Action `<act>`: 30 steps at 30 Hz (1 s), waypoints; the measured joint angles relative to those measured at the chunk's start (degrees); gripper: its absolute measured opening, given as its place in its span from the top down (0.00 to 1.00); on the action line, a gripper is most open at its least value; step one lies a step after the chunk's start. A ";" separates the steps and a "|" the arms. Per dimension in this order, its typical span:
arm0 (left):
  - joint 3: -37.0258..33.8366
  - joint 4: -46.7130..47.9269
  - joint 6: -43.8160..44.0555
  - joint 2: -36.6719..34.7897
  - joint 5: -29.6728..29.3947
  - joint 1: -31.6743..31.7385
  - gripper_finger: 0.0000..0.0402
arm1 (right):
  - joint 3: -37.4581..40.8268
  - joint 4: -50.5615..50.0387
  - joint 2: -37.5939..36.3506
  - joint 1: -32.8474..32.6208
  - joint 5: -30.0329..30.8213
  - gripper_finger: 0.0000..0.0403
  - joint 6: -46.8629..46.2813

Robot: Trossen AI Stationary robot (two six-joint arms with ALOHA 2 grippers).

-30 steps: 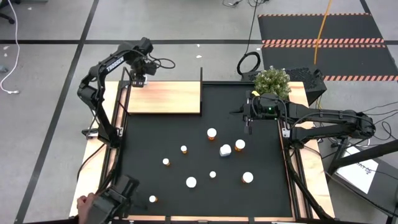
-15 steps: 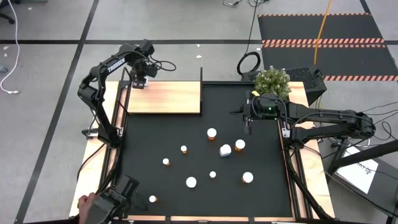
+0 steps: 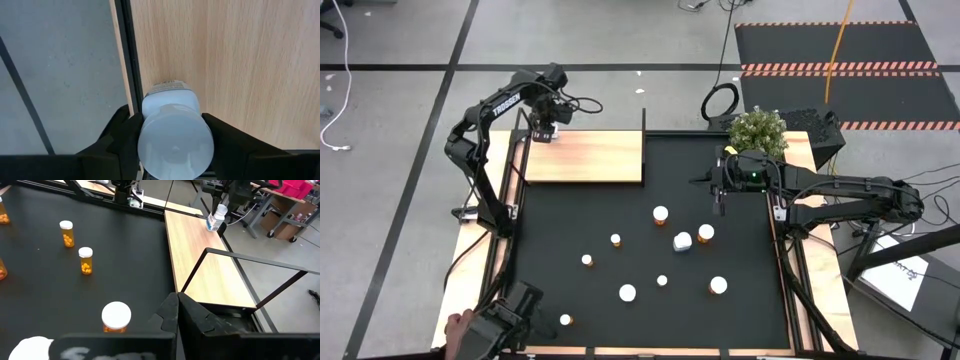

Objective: Pick and place medicine bottles onto shelf by color
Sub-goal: Put the white pill bottle on the shelf

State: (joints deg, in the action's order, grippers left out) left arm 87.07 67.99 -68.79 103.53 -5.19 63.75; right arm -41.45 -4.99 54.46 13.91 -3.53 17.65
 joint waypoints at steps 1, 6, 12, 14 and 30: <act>0.00 -0.02 0.02 0.00 0.00 0.00 0.52 | 0.00 0.00 0.00 0.00 0.00 1.00 0.00; 0.00 -0.79 0.70 0.00 -0.27 0.03 0.51 | 0.00 0.00 0.00 0.00 0.00 1.00 0.00; 0.00 -0.76 0.72 0.00 -0.37 0.04 0.46 | 0.00 0.00 0.00 0.00 0.01 1.00 0.00; 0.00 -0.72 0.71 0.00 -0.37 0.04 0.45 | 0.00 0.00 0.00 0.00 0.02 1.00 0.00; 0.00 -0.72 0.80 0.00 -0.38 0.04 0.50 | 0.00 0.00 0.00 0.00 0.02 1.00 0.00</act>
State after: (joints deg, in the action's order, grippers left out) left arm 87.07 67.26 -68.00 103.53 -5.57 63.79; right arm -41.45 -4.99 54.46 13.91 -3.51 17.65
